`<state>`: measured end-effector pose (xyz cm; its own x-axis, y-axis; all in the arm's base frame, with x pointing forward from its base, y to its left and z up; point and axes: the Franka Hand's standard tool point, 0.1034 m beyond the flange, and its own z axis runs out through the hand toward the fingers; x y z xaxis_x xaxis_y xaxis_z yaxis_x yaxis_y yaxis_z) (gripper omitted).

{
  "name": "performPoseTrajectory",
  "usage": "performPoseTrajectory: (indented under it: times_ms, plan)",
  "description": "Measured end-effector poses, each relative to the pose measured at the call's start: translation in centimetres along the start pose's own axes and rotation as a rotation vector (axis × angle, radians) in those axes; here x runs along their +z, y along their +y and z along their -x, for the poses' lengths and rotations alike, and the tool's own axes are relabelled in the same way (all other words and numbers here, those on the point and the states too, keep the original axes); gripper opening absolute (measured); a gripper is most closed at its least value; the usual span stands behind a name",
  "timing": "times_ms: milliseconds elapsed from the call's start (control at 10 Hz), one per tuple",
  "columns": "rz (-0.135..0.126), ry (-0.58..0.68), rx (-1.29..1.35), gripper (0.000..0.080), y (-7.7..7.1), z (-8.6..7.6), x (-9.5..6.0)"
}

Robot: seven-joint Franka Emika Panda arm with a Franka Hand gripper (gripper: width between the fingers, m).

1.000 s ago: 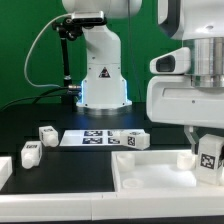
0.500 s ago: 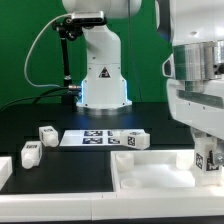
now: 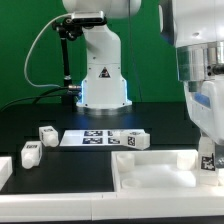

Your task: Assemble one leg

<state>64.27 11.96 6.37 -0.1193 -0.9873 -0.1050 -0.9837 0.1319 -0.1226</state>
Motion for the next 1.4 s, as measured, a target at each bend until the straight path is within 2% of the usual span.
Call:
performPoseTrajectory:
  times_ms: [100,200,300,600,700,800,900,1000,1200,1300,1400]
  plan:
    - [0.003,-0.003,-0.185,0.0585,-0.16,-0.34,-0.34]
    - [-0.006,-0.008,-0.418,0.0635,-0.62,-0.82,-0.90]
    - [-0.007,-0.018,-0.595,0.0635,-0.54,-0.95,-0.79]
    - [-0.007,-0.015,-0.740,0.0649,-0.27,-0.81,-0.55]
    - [0.004,-0.010,-0.864,0.0649,-0.21,-0.83,-0.51]
    - [0.071,0.003,-1.133,0.0649,-0.17,-0.61,-0.46]
    - [0.100,0.011,-1.285,0.0649,-0.51,-0.30,-0.16]
    - [0.093,0.011,-1.240,0.0649,-0.58,-0.29,-0.08]
    - [0.094,0.013,-1.225,0.0388,-0.57,-0.33,-0.04]
    - [0.099,0.018,-1.145,0.0287,-0.52,-0.70,-0.02]
    - [0.098,0.022,-1.069,0.0287,-0.50,-0.73,0.00]
